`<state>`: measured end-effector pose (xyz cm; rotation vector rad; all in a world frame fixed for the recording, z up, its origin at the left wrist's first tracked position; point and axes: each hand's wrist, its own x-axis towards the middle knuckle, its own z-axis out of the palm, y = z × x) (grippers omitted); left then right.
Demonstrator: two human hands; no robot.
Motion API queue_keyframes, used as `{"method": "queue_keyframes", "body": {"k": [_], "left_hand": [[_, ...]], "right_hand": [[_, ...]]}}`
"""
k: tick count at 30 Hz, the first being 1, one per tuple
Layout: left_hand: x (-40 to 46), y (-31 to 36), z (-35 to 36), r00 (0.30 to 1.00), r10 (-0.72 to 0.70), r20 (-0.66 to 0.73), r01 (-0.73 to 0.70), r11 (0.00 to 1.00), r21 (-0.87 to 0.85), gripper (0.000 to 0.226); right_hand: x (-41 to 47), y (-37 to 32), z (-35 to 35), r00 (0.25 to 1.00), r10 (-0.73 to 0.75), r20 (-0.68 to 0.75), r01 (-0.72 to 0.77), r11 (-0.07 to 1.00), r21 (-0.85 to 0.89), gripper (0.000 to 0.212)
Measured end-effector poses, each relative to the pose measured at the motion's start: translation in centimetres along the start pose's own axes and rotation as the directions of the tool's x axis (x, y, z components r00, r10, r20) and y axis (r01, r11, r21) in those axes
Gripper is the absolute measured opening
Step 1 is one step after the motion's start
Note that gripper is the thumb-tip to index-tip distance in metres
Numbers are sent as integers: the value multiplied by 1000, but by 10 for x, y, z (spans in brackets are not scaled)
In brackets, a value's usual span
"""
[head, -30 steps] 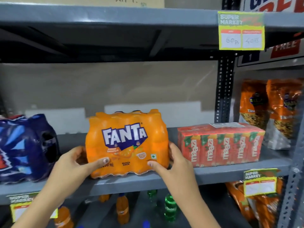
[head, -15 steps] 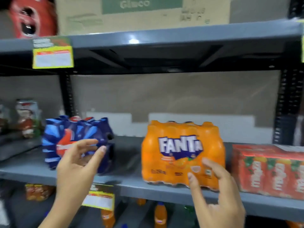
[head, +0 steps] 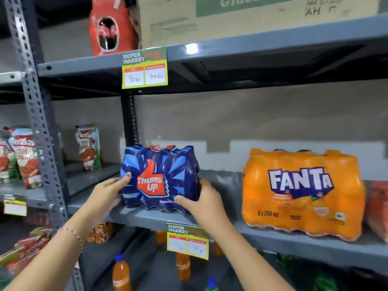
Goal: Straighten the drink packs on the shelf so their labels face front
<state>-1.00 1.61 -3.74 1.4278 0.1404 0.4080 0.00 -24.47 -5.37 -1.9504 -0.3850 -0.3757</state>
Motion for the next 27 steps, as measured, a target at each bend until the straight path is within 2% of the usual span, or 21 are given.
{"method": "queue_keyframes", "body": {"k": [3,6,7,11,13,16,20,24,26,27], "left_hand": [[-6,1,2,997,48,55,-50,998,34,56],[-13,4,14,993,28,112,-34,998,51,55],[-14,3,17,992,17,126,-23,999,46,61],[-17,1,28,982,10,190,-29,995,97,106],[-18,-1,33,980,16,199,-38,994,104,112],[-20,-3,39,979,35,200,-52,995,84,108],[-20,-7,41,983,37,178,-53,995,89,83],[-23,-11,41,987,62,149,-82,987,136,80],[-34,-17,47,990,81,111,-93,990,109,64],[-48,-15,54,991,118,58,-125,981,150,55]], "right_hand": [[-7,6,-6,1000,3,-29,-4,1000,-26,54],[-19,13,-14,993,2,-116,-8,998,-57,53],[-24,14,-17,990,2,-142,-10,998,-58,52],[-40,16,-29,974,13,-224,-26,998,-51,48],[-44,19,-33,969,10,-247,-24,998,-55,47],[-47,22,-37,967,23,-255,-36,998,-45,45],[-48,25,-34,967,14,-255,-34,997,-73,46],[-51,30,-33,970,-20,-242,1,997,-76,47],[-62,34,-39,975,-37,-220,38,999,0,42],[-71,32,-46,970,-34,-243,45,998,41,40]]}}
